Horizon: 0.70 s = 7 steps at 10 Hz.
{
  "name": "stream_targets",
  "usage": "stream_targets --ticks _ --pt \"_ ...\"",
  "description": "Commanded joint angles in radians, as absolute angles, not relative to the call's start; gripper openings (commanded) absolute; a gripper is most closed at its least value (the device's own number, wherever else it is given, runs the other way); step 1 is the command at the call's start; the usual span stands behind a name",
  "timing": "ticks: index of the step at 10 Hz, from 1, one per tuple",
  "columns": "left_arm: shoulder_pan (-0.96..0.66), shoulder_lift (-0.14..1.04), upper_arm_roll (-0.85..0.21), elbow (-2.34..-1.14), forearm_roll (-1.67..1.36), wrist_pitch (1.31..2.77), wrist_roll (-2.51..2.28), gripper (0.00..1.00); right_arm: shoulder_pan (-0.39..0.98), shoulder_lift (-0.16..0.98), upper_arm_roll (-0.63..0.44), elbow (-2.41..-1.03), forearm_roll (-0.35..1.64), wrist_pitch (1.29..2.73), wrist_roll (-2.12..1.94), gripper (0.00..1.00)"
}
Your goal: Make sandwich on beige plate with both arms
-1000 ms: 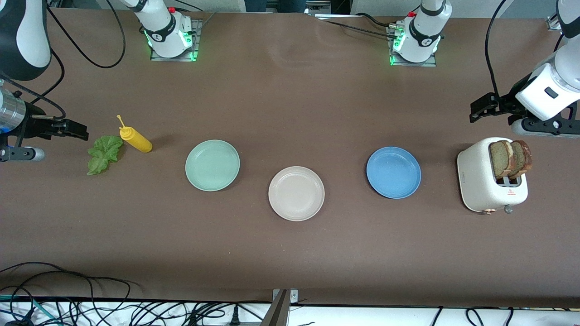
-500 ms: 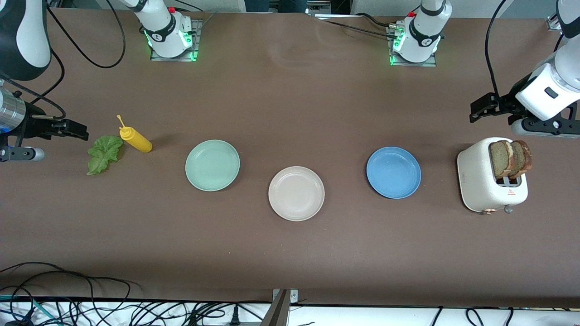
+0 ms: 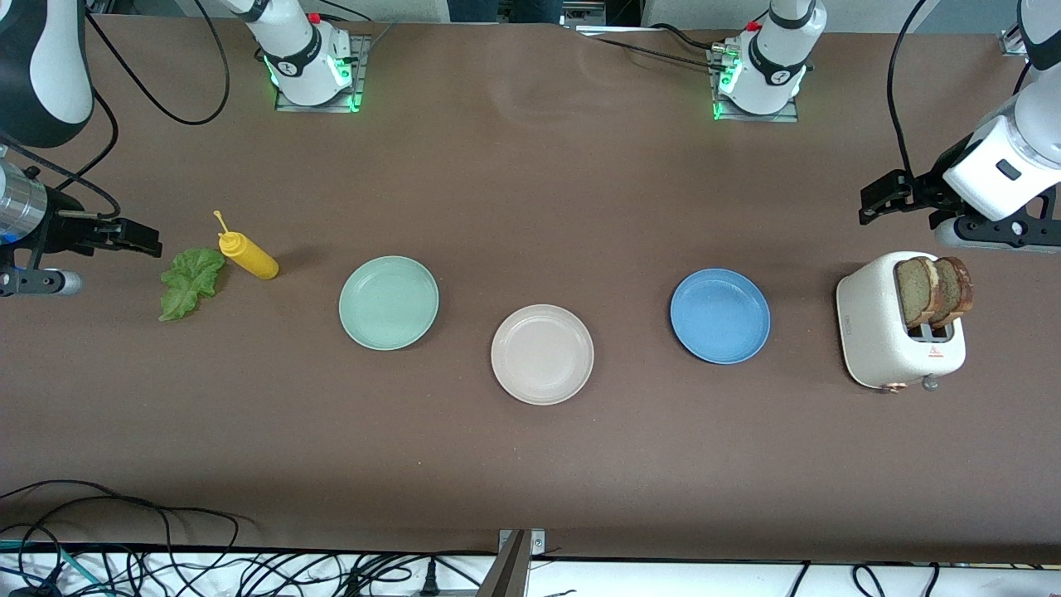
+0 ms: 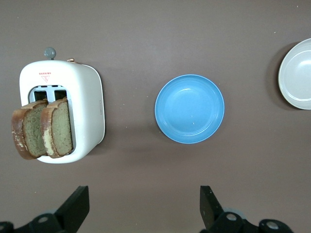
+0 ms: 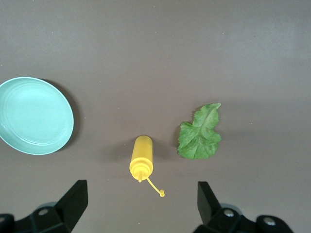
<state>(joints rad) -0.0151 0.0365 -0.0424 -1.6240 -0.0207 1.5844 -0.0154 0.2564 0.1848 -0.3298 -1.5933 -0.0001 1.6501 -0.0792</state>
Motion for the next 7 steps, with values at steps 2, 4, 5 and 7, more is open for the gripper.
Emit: stream_targets --ticks 2,4,5,7 --pt "-0.012 0.049 -0.049 -1.595 0.003 1.572 -0.012 1.0 0.258 0.181 -0.331 -1.586 0.017 1.644 -0.074 1.0" --pt "-0.011 0.049 -0.048 -1.595 0.003 1.572 -0.012 1.0 0.258 0.181 -0.331 -1.586 0.017 1.644 -0.074 1.0" --pt "-0.011 0.049 -0.049 -1.595 0.003 1.572 -0.011 1.0 0.258 0.181 -0.331 -1.586 0.017 1.644 -0.074 1.0" --pt "-0.011 0.049 -0.048 -1.595 0.003 1.572 -0.011 1.0 0.258 0.181 -0.333 -1.586 0.017 1.644 -0.075 1.0"
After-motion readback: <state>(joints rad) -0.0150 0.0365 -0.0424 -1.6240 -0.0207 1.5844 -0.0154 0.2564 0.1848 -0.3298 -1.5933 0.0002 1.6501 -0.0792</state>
